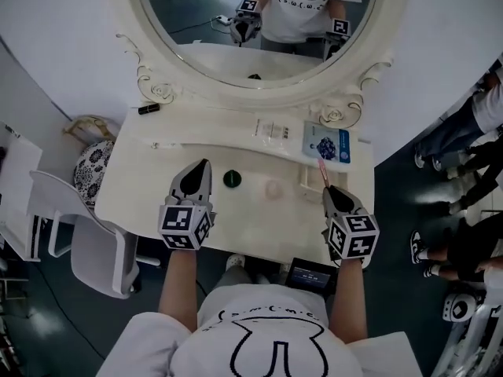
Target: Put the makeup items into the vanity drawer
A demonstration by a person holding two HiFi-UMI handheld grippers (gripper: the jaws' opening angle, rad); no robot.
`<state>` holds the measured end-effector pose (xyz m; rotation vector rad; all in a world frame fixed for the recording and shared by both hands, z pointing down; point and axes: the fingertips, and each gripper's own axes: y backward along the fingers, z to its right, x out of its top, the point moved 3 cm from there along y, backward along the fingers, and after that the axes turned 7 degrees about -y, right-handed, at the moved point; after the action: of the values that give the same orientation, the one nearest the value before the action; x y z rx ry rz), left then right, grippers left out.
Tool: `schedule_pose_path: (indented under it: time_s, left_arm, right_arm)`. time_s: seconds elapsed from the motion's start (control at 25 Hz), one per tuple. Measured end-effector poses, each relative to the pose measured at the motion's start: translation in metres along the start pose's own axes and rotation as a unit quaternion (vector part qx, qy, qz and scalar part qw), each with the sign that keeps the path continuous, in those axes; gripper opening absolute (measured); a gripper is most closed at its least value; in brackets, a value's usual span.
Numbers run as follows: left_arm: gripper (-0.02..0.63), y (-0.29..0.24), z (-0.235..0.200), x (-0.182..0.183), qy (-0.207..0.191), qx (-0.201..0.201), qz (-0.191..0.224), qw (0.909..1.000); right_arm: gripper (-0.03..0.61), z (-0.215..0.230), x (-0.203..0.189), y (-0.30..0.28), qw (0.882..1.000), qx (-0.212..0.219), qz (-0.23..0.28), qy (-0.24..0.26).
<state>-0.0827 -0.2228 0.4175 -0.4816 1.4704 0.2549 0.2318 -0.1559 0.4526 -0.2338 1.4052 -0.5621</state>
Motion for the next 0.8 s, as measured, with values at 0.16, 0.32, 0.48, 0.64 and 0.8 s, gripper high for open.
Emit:
schedule_pose_path:
  time_s: [0.16,0.32,0.48,0.64,0.8]
  left_arm:
    - [0.014,0.004,0.017,-0.004,0.011,0.034,-0.002,0.9994]
    - [0.014,0.008,0.032,-0.006,0.017,0.066,-0.002,0.9977]
    - [0.014,0.016,0.044,-0.011,0.017,0.096,-0.009,0.9952]
    - [0.014,0.022,0.052,-0.014,0.016,0.123,-0.011,0.9922]
    - [0.014,0.03,0.058,-0.019,0.021,0.149,-0.016,0.9885]
  right_arm:
    - [0.051,0.021,0.006,-0.004,0.999,0.029,-0.012,0.023]
    - [0.051,0.037,0.013,-0.008,0.997,0.057,-0.018,0.039]
    - [0.051,0.043,0.013,-0.016,0.992,0.104,-0.03,0.061]
    - [0.051,0.045,0.009,-0.025,0.985,0.145,-0.043,0.088]
    - [0.051,0.044,0.002,-0.031,0.976,0.176,-0.061,0.109]
